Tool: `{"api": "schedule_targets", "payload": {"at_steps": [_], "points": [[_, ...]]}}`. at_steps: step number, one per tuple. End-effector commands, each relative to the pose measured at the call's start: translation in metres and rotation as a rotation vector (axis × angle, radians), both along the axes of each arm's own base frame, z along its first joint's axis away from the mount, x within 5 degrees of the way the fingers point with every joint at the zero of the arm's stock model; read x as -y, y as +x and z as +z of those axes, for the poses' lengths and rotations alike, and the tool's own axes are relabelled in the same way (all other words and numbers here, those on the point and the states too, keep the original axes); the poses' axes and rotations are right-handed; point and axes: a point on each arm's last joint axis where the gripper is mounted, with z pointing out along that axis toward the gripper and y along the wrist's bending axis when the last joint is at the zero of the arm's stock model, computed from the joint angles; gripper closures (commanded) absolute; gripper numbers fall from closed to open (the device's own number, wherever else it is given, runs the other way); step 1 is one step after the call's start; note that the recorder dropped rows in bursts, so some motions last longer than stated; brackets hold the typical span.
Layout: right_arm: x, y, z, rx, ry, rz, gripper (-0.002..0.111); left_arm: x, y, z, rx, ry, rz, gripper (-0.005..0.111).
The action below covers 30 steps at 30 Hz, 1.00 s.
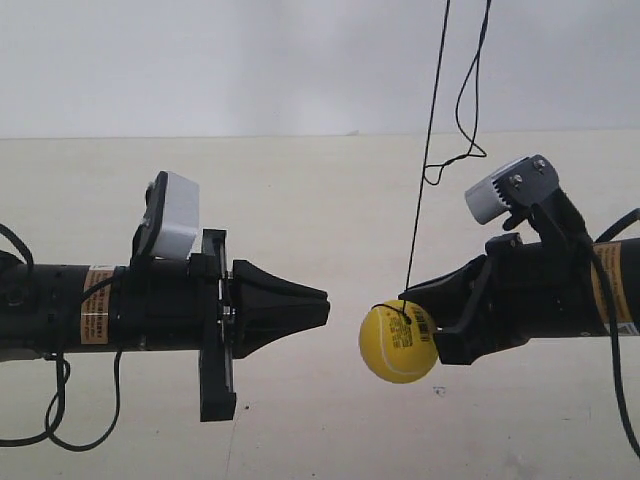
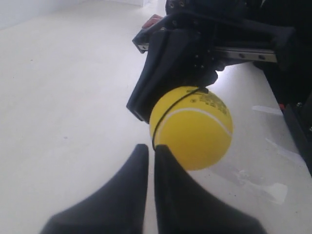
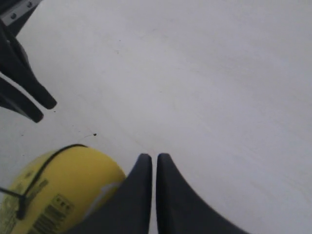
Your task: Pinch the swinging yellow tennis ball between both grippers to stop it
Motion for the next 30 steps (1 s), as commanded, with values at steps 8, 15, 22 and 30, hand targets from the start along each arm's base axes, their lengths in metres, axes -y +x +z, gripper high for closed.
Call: {"api": "schedule_targets", "payload": {"at_steps": [8,15,22,30], "points": [[-0.004,-0.006,0.006,0.004,0.059,0.062,0.108,0.001,-0.001,0.002,-0.004,-0.019,-0.016,0.102],[-0.003,-0.005,0.004,0.006,0.033,0.051,0.108,0.001,-0.001,0.001,-0.009,-0.018,-0.02,0.102],[0.007,-0.007,0.017,0.053,-0.041,-0.038,0.108,0.001,-0.002,0.002,-0.008,-0.029,-0.028,0.102],[0.016,-0.021,0.018,0.034,-0.064,-0.097,0.108,0.001,-0.002,0.002,-0.007,-0.029,-0.031,0.102]]}}
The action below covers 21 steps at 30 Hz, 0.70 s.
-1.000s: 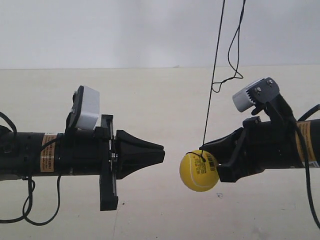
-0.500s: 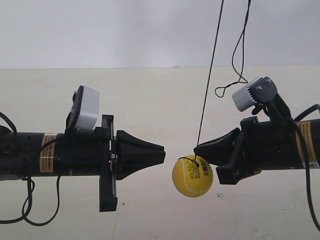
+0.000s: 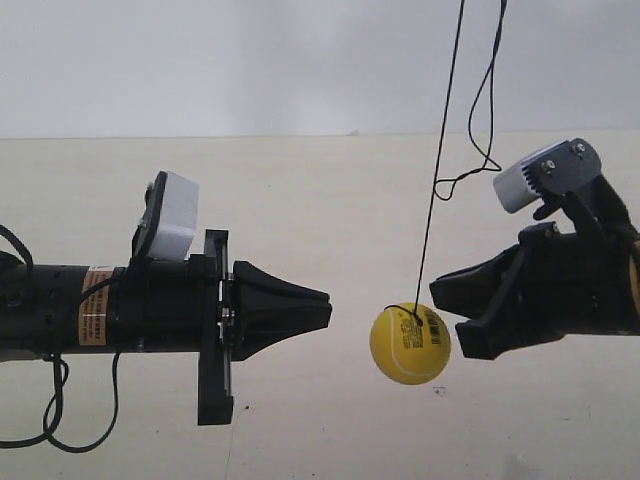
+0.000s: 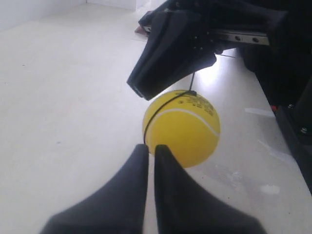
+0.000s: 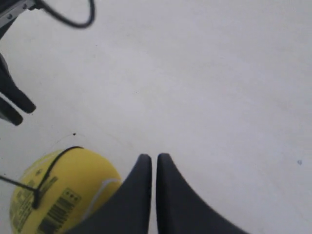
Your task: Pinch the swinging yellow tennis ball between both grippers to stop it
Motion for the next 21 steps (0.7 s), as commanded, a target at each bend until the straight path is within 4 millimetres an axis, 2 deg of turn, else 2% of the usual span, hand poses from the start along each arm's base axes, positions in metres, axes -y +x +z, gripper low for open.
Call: {"api": "schedule_targets", "payload": {"at_steps": [1,7,15,21], "points": [[0.003,-0.01,0.0,0.0,-0.011,0.002,0.108,0.0,0.0,0.001,-0.01,-0.013,-0.009,0.102],[0.009,-0.022,0.009,-0.01,-0.028,-0.019,0.108,0.0,-0.001,0.001,-0.009,-0.012,-0.011,0.102],[0.007,-0.03,0.008,-0.031,-0.002,0.033,0.108,0.0,-0.001,0.001,-0.009,-0.012,-0.011,0.102],[0.001,-0.038,0.01,-0.032,0.033,0.15,0.108,0.0,-0.001,0.001,-0.009,-0.012,-0.011,0.102]]}}
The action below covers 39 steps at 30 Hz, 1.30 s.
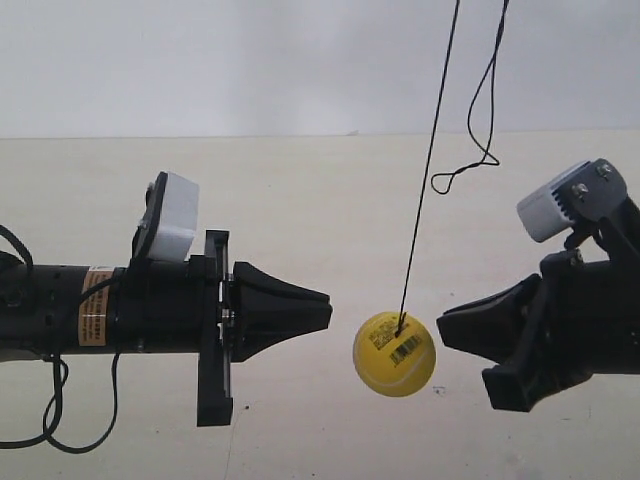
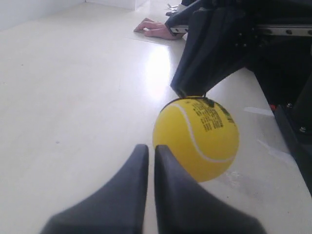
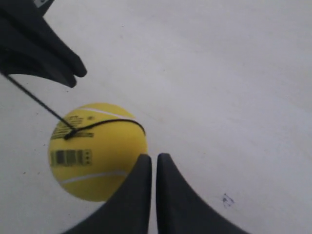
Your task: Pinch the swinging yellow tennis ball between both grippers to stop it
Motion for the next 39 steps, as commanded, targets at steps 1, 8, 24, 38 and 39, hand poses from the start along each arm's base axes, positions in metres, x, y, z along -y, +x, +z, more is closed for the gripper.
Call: {"api": "schedule_targets", "payload": {"at_steps": [1,8,24,38,39], "points": [[-0.005,-0.009,0.003,0.019,0.031,0.112,0.108,0.0,0.0,0.001,-0.01,-0.014,-0.007,0.102],[-0.007,-0.007,0.0,0.015,0.041,0.133,0.108,0.0,0.0,0.001,-0.01,-0.014,-0.007,0.102],[-0.013,0.002,-0.011,-0.003,0.079,0.158,0.108,0.014,-0.014,0.002,-0.002,-0.018,-0.103,0.102],[-0.013,0.003,-0.011,0.011,0.077,0.152,0.108,0.013,-0.004,-0.009,-0.037,0.005,-0.007,0.102],[-0.013,0.003,-0.011,0.011,0.075,0.15,0.108,0.013,-0.004,-0.01,-0.039,0.009,-0.006,0.102]]}}
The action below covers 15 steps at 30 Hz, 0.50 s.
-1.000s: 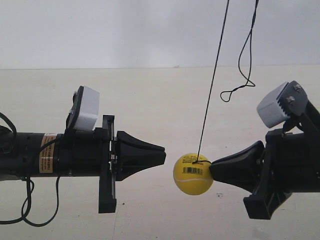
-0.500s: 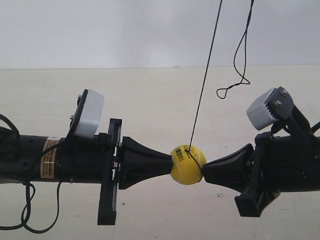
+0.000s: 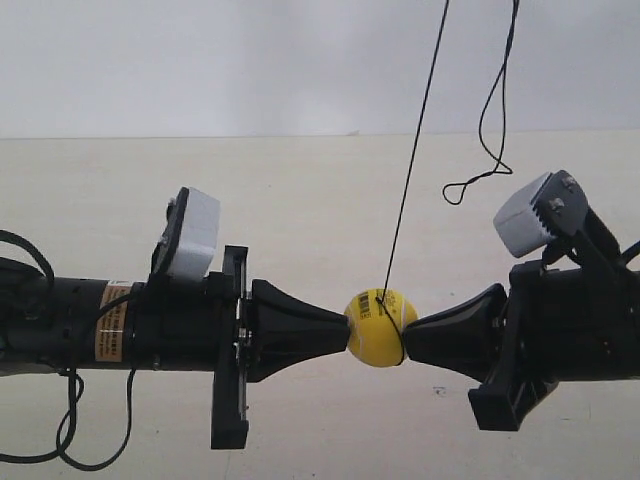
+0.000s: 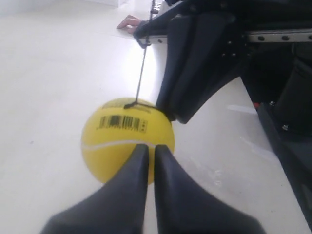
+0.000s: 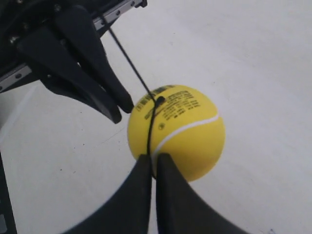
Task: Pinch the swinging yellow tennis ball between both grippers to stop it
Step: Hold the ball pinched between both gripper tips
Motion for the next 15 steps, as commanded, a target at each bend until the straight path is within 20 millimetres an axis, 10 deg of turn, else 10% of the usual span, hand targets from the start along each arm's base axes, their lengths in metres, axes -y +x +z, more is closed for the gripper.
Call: {"api": "schedule_targets", "payload": {"at_steps": [1,15], "points": [[0.0,0.0,-0.001,0.004,-0.003,-0.002,0.108,0.001,0.004,-0.005,-0.017,0.013,0.038,0.102],[0.008,0.009,-0.006,0.022,-0.083,-0.118,0.108,0.001,0.004,-0.004,-0.017,0.009,0.039,0.102]]}}
